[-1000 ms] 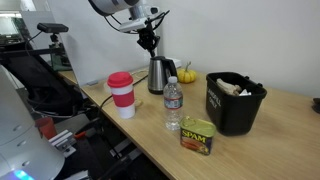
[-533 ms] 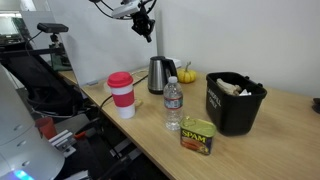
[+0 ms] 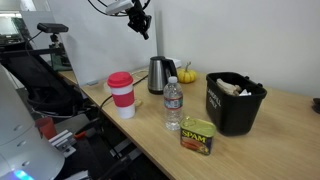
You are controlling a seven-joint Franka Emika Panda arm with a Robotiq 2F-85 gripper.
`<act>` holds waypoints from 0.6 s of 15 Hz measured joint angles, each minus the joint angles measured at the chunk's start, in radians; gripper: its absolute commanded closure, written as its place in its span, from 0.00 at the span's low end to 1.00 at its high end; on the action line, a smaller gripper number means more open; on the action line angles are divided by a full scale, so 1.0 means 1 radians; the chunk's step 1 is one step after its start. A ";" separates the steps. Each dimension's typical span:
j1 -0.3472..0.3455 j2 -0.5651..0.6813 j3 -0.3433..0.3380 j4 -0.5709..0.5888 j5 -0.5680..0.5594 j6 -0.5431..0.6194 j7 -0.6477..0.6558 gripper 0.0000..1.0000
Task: Close the lid of the kettle
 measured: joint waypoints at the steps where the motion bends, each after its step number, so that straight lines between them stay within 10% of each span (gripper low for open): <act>1: -0.001 -0.001 0.000 -0.006 0.000 0.000 0.005 1.00; 7: -0.002 -0.007 -0.001 -0.025 0.015 0.000 0.019 0.45; 8: -0.002 -0.010 -0.002 -0.028 0.024 0.000 0.022 0.64; 9: -0.003 -0.014 -0.003 -0.033 0.035 0.000 0.026 0.56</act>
